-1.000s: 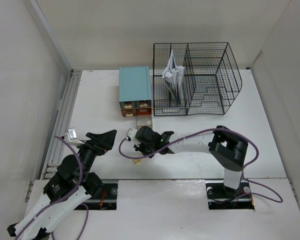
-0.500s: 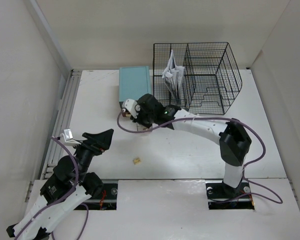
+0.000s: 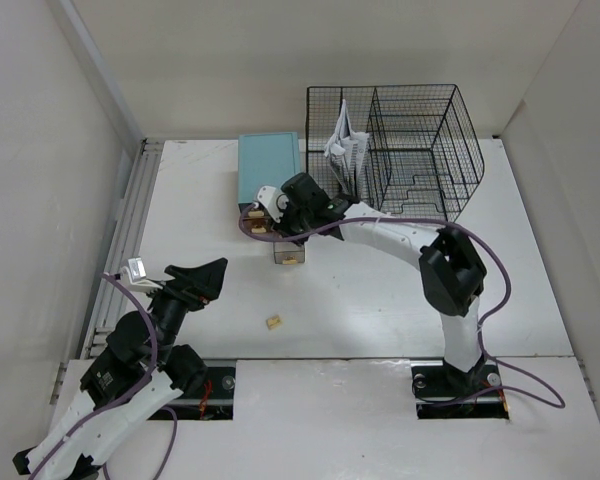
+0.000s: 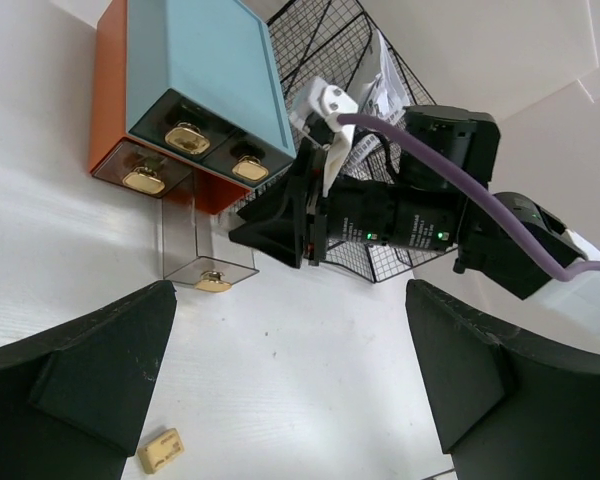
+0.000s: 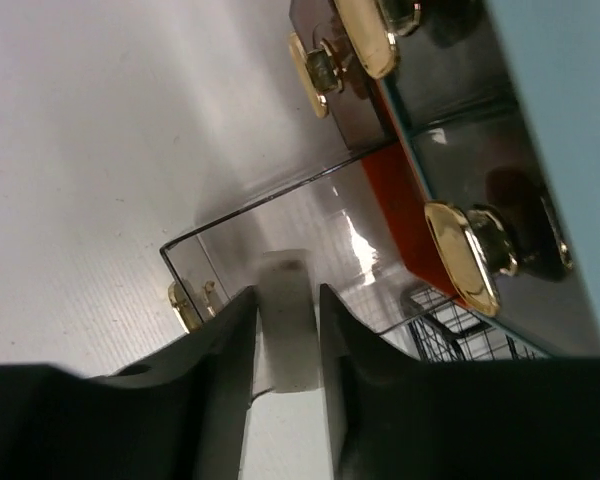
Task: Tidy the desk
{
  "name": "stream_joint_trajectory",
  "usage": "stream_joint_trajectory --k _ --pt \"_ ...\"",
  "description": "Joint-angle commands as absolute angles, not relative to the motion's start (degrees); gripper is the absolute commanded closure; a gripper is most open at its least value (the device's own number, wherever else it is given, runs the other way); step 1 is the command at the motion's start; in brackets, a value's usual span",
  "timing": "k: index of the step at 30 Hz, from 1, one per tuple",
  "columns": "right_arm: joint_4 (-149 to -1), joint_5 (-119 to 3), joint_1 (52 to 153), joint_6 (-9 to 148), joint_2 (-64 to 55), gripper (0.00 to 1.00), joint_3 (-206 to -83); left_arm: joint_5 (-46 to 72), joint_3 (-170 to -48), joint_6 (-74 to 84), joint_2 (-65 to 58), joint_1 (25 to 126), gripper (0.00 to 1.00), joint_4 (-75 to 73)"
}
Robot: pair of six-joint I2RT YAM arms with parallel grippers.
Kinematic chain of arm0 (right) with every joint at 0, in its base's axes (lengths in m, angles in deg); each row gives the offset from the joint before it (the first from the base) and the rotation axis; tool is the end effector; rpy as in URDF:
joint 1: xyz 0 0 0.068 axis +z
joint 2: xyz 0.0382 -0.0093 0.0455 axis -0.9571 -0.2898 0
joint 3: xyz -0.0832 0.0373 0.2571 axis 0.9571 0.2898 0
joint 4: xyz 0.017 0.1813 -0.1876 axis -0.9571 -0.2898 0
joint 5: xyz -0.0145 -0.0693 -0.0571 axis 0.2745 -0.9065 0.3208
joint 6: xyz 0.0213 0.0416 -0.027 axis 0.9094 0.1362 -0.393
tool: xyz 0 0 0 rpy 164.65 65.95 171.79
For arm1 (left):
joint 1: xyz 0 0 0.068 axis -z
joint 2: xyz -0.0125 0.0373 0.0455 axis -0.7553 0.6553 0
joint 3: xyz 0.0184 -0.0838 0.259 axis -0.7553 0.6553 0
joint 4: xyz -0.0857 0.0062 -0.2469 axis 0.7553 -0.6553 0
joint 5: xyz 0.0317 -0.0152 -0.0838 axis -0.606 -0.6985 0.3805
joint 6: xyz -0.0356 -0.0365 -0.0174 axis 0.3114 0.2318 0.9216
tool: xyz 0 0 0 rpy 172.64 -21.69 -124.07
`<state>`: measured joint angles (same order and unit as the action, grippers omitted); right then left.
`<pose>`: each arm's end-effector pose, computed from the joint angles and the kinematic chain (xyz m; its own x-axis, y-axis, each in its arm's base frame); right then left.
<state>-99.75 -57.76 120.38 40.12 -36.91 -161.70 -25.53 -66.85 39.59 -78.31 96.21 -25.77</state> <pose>0.3038 0.3353 0.2446 -0.1471 -0.7226 -0.6754 -0.9186 0.3530 -0.1776 0.0425 -0.0195 0.3019 -0.1526 -0.7487 -0.6451 0.2629 0.5984 -0.7568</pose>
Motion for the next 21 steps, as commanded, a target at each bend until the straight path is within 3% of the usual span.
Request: stream_joint_trajectory --k 1,4,8,10,11,12,15,17,21 --pt "-99.6 -55.1 119.9 40.0 -37.3 0.6 -164.9 -26.0 -68.6 38.3 -85.3 96.4 0.0 -25.0" --pt "-99.0 -54.6 119.9 40.0 -37.3 0.48 -164.9 -26.0 -68.6 38.3 -85.3 96.4 0.0 -25.0" --pt "-98.5 -51.3 119.9 40.0 -35.1 0.48 -164.9 -26.0 -68.6 38.3 -85.3 96.4 0.0 -25.0" --pt "-101.2 -44.0 119.4 37.5 -34.3 0.59 -164.9 -26.0 -68.6 38.3 -85.3 96.4 0.0 -25.0" --pt "-102.7 -39.8 119.4 32.8 -33.7 0.73 -164.3 -26.0 -68.6 38.3 -85.3 96.4 0.0 -25.0" --pt "-104.4 -32.2 119.4 30.4 -33.7 0.78 -163.5 -26.0 -68.6 38.3 -86.2 96.4 0.0 -25.0" --pt "-115.3 -22.2 119.4 16.3 -35.0 0.81 -164.1 -26.0 -68.6 38.3 -89.0 96.4 0.02 -24.4" --pt "-124.2 -17.2 121.1 8.7 -36.3 0.74 -164.1 -26.0 -68.6 38.3 -89.6 96.4 0.02 -24.4" --pt "-122.3 -18.3 124.0 2.6 -36.2 0.58 -160.1 -26.0 -69.8 37.7 -90.1 96.4 0.02 -24.4"
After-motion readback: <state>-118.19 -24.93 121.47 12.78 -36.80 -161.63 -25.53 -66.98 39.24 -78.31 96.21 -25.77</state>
